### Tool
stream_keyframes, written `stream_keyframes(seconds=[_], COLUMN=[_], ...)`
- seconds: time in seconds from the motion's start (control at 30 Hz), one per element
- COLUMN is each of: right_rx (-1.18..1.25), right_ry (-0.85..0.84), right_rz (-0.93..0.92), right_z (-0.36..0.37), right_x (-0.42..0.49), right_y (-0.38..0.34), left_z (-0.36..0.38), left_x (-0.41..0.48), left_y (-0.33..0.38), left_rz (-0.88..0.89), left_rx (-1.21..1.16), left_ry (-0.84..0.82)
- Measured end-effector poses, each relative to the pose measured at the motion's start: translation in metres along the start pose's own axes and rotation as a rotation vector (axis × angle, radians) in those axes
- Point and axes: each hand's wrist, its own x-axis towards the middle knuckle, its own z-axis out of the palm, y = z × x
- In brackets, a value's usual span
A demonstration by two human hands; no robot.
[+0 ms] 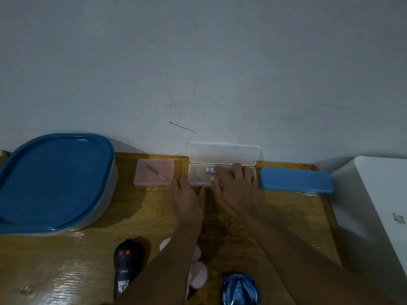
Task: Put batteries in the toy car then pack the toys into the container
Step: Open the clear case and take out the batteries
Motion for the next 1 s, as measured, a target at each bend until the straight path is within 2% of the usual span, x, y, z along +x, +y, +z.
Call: stream_keyframes(seconds=[0.13,0.3,0.67,0.8,1.0], right_rx=[0.004,-0.009,0.012,0.053,0.015], right_ry=[0.025,0.057,0.159,0.071,0.064], right_rz=[0.098,0.13,0.011,-0.042,0.0], right_z=[-0.001,0.0,0.015,0.017,0.019], right_x=[0.003,0.001,0.008,0.007,0.014], right_y=[-0.01,-0.018,-0.011,-0.009,-0.013], left_z=[0.0,0.002,0.005,0.005,0.006], left_x=[0.0,0.0,0.0,0.0,0.0], left_y=[-0.001,-0.003,-0.005,-0.005,-0.006], left_rz=[0.001,0.006,0.011,0.021,0.032], left_rx=[0.012,0.024,0.027,0.028,0.01], left_ry=[-0.005,-0.003,0.016,0.016,0.023])
